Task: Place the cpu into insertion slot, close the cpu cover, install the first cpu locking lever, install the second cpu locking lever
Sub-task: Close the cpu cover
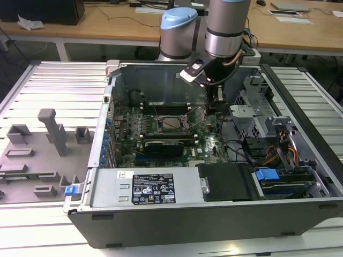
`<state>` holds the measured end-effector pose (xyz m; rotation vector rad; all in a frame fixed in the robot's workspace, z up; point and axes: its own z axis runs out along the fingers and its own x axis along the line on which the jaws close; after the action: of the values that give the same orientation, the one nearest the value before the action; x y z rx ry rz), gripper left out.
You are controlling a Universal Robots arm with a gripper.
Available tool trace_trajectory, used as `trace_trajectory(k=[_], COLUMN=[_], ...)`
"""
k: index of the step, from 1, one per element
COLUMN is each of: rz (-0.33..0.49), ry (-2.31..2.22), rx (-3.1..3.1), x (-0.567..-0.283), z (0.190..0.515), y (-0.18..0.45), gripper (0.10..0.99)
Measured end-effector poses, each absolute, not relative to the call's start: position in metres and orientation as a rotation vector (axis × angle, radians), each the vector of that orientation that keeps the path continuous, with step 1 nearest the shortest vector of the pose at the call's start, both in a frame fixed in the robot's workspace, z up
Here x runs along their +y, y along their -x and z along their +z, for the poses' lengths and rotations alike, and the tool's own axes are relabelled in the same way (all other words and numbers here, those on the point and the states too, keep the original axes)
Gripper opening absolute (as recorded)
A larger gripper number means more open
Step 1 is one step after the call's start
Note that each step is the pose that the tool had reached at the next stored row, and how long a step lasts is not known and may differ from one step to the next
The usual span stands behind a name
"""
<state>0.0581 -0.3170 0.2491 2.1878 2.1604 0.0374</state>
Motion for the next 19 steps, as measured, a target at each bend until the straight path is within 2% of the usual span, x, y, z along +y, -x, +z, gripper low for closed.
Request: trace_trajectory(k=[7, 10, 13, 19], rz=[0.030, -0.053, -0.102, -0.104], ry=[-2.191, -2.227, -2.247, -2.248], rx=[2.164, 2.202, 2.223, 2.224], x=[-0.3170, -0.3170, -0.3169, -0.3169], z=[0.2444, 0.2438, 0.2434, 0.2433], y=[-0.0598, -0.0607, -0.0608, -0.0586], gripper=[0.106, 0.106, 0.106, 0.106])
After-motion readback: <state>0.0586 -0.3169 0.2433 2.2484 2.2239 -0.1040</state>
